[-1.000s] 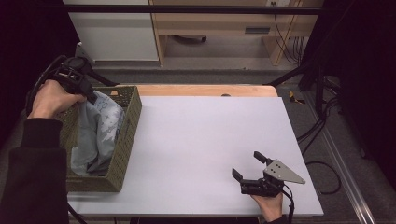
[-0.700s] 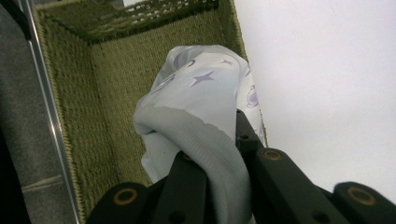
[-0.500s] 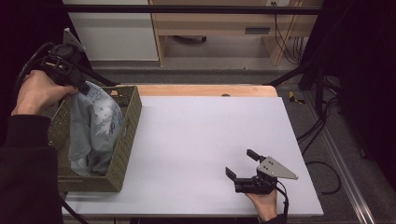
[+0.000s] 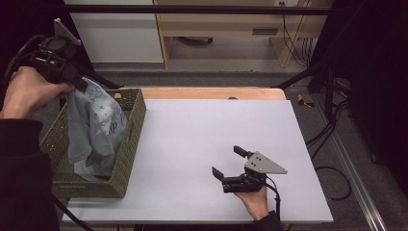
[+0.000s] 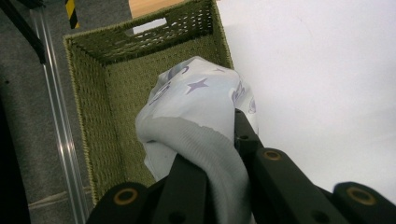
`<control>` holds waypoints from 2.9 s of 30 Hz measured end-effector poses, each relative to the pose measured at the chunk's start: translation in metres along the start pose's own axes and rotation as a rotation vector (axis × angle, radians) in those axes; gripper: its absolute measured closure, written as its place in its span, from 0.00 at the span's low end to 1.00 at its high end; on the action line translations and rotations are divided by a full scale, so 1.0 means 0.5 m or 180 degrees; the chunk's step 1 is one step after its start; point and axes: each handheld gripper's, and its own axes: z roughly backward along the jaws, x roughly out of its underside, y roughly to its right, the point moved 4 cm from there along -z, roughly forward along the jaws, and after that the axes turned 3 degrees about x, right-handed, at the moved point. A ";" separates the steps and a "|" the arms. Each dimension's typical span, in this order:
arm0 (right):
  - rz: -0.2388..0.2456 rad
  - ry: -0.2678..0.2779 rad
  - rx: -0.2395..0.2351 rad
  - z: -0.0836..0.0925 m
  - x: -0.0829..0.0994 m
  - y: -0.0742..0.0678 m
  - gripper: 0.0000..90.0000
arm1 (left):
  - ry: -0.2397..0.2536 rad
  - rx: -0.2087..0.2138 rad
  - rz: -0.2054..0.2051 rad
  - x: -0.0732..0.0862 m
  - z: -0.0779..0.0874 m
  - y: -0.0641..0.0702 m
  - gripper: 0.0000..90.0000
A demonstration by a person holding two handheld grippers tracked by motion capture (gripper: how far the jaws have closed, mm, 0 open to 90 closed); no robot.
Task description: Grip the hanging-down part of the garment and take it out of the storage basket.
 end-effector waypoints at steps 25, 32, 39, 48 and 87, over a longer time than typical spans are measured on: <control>0.0020 0.0038 -0.0395 -0.207 -0.082 -0.140 0.01 | -0.0027 0.0003 -0.0041 -0.004 -0.001 0.002 0.95; -0.0026 -0.0009 -0.0532 -0.261 -0.095 -0.180 0.02 | -0.0010 -0.0005 -0.0062 -0.007 0.006 0.007 0.95; 0.0006 -0.0067 -0.0646 -0.310 -0.102 -0.220 0.02 | 0.0009 -0.0004 -0.0115 -0.007 0.013 0.009 0.95; 0.0007 -0.0101 -0.0745 -0.362 -0.102 -0.261 0.03 | 0.0032 -0.0005 -0.0118 -0.006 0.021 0.015 0.95; 0.0062 -0.0668 -0.0867 -0.511 -0.065 -0.355 0.91 | 0.0030 -0.0012 -0.0193 -0.004 0.032 0.027 0.95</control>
